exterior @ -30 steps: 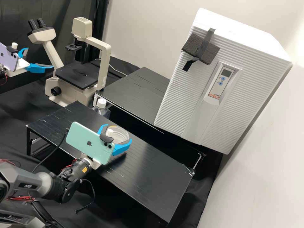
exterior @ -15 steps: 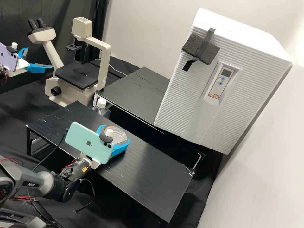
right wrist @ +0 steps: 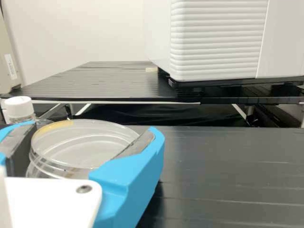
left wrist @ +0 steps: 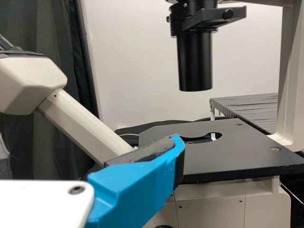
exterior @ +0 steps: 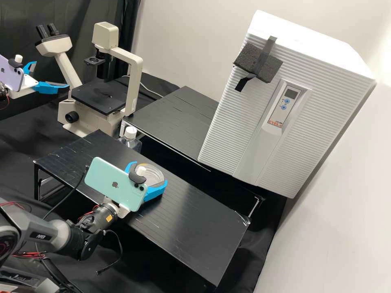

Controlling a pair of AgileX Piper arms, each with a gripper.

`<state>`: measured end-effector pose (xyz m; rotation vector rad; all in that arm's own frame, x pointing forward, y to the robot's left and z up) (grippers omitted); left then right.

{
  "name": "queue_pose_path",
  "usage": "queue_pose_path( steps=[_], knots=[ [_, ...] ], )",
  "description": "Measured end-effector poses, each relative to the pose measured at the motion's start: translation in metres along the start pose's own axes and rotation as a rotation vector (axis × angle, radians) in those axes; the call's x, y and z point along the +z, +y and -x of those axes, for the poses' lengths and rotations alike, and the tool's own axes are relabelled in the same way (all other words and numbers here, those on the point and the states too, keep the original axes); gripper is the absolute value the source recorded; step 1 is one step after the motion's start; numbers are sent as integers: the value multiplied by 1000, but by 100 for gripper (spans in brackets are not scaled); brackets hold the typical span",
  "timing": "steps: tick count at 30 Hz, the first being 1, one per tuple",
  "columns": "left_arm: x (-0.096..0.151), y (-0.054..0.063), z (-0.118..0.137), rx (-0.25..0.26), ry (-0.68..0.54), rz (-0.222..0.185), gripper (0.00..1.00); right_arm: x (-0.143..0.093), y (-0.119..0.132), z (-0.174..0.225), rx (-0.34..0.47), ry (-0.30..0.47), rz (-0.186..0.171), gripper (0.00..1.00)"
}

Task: Close the petri dish lid.

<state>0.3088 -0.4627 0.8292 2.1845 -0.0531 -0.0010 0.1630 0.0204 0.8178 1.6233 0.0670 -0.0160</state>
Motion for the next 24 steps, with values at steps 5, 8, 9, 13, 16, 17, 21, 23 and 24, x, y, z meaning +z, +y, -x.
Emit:
queue_pose_path(
  steps=[5,8,9,13,16,17,21,23,24],
  knots=[
    [0,0,0,0,0,0,100,0,2,1,7,1,9,100],
    [0,0,0,0,0,0,100,0,2,1,8,2,10,100],
    [0,0,0,0,0,0,100,0,2,1,9,2,10,100],
    [0,0,0,0,0,0,100,0,2,1,9,2,10,100],
    [0,0,0,0,0,0,100,0,2,1,10,1,9,100],
    [0,0,0,0,0,0,100,0,2,1,9,3,7,100],
    [0,0,0,0,0,0,100,-1,2,1,7,8,4,100],
    [0,0,0,0,0,0,100,-2,2,2,10,13,2,100],
    [0,0,0,0,0,0,100,-2,2,2,10,12,0,100]
  ],
)
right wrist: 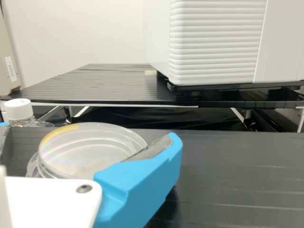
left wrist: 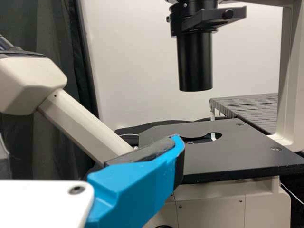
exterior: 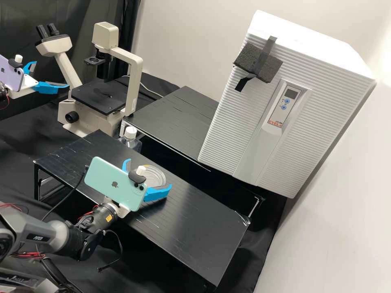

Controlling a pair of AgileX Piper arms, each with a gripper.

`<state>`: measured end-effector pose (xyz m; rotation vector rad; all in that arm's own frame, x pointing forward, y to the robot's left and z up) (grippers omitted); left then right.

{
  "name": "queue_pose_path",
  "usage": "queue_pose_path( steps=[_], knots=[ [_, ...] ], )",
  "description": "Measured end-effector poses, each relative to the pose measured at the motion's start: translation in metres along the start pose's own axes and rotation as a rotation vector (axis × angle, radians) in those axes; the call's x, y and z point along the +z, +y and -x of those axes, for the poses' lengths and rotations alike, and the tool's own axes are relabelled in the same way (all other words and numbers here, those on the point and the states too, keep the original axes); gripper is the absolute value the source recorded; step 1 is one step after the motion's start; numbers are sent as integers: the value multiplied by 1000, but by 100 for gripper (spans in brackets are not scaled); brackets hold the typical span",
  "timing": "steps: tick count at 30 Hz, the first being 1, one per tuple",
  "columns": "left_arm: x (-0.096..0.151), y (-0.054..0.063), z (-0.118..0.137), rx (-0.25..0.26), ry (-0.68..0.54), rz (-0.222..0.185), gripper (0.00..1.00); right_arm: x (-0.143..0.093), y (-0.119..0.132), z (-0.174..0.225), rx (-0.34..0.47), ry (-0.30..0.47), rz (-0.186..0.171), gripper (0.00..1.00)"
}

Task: Close the petri dish lid.

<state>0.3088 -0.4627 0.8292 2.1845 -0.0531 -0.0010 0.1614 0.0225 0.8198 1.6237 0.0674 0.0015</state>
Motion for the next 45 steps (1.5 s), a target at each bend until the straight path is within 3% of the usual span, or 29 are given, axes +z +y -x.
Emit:
queue_pose_path(
  steps=[9,24,28,35,45],
  knots=[
    [0,0,0,0,0,0,100,7,2,2,-11,-65,-4,100],
    [0,0,0,0,0,0,100,-4,3,10,-23,-12,18,100],
    [0,0,0,0,0,0,100,-7,-1,9,-34,2,40,100],
    [0,0,0,0,0,0,100,-3,-13,0,-48,-61,64,100],
    [0,0,0,0,0,0,100,-2,-18,-7,-25,-60,78,100]
  ],
)
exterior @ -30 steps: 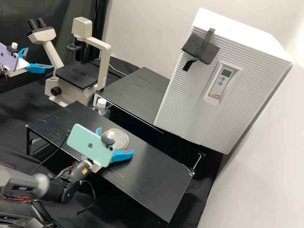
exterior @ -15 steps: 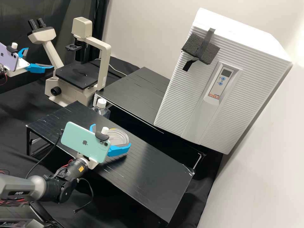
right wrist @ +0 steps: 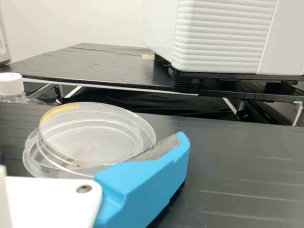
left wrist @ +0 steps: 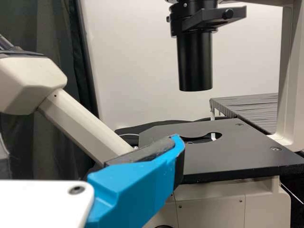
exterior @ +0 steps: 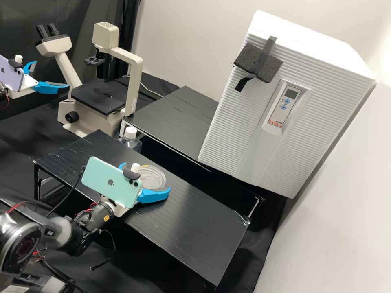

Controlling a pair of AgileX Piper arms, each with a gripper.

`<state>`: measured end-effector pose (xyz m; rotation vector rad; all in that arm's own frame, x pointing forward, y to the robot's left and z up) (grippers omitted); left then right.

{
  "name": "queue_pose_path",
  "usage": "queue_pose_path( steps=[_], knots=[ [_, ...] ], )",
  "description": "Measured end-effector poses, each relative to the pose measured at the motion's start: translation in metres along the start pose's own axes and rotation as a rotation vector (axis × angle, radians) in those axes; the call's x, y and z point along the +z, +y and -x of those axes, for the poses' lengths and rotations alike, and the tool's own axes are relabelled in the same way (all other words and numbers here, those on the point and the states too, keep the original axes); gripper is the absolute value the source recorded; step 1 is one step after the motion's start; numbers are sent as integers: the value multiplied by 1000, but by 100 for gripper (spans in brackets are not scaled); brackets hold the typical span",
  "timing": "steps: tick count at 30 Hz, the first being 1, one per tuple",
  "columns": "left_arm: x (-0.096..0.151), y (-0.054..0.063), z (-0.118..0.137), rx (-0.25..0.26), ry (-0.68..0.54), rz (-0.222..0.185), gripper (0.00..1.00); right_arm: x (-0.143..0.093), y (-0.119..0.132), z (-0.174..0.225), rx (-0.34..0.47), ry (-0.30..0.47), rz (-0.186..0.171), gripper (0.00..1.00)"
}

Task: Close the petri dish lid.

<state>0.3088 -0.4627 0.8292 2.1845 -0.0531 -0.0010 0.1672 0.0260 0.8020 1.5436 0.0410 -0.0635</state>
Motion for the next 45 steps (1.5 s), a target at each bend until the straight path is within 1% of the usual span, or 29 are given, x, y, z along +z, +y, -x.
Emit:
queue_pose_path(
  steps=[1,2,7,14,26,28,29,42,43,45],
  knots=[
    [0,0,0,0,0,0,100,0,0,0,0,0,0,100],
    [0,0,0,0,0,0,100,0,1,0,5,-2,0,0],
    [0,0,0,0,0,0,100,3,3,0,15,-12,4,0],
    [0,0,0,0,0,0,100,4,4,0,22,-20,-9,0],
    [0,0,0,0,0,0,100,5,5,0,28,-26,-10,0],
    [0,0,0,0,0,0,100,6,5,0,31,-29,-11,0],
    [0,0,0,0,0,0,100,6,6,0,32,-30,-17,0],
    [0,0,0,0,0,0,100,4,7,1,40,-22,-17,0],
    [0,0,0,0,0,0,100,5,7,1,39,-23,-17,100],
    [0,0,0,0,0,0,100,5,7,1,39,-23,-17,100]
  ],
)
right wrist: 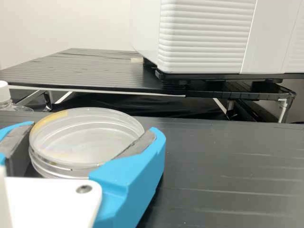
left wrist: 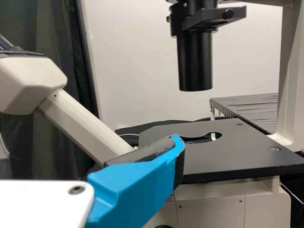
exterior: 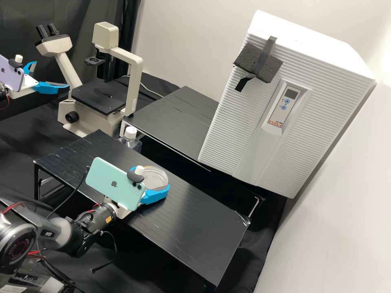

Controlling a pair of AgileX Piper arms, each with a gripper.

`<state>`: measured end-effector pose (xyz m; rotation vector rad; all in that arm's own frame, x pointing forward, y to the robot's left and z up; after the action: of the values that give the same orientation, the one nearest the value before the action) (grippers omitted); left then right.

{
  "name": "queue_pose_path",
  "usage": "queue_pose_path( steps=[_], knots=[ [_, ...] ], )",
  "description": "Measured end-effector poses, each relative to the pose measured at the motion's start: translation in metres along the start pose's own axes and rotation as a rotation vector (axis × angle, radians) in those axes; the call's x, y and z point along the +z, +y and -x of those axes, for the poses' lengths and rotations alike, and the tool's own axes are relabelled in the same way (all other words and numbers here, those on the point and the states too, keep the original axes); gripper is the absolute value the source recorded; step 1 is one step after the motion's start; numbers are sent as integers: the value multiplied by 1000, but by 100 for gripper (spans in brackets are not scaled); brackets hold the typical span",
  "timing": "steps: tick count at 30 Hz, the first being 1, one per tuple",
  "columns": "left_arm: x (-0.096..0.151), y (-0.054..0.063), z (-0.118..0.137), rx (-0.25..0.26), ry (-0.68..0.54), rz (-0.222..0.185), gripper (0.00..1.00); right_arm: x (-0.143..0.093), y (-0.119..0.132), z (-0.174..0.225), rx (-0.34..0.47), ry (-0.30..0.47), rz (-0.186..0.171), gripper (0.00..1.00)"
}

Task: Close the petri dish lid.

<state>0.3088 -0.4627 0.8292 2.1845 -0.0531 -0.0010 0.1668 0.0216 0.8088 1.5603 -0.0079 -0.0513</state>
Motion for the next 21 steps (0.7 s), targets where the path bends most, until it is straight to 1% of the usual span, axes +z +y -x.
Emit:
queue_pose_path(
  steps=[3,5,10,16,18,19,21],
  knots=[
    [0,0,0,0,0,0,100,-2,-2,0,-9,12,-4,100],
    [0,0,0,0,0,0,100,-4,-3,1,-16,19,1,100],
    [0,0,0,0,0,0,100,-7,-2,3,8,19,-8,100],
    [0,0,0,0,0,0,100,-12,2,9,74,-5,-53,100],
    [0,0,0,0,0,0,100,-15,1,12,102,-18,-92,100],
    [0,0,0,0,0,0,100,-16,1,13,119,-19,-102,100],
    [0,0,0,0,0,0,100,-18,2,16,141,-18,-146,100]
  ],
)
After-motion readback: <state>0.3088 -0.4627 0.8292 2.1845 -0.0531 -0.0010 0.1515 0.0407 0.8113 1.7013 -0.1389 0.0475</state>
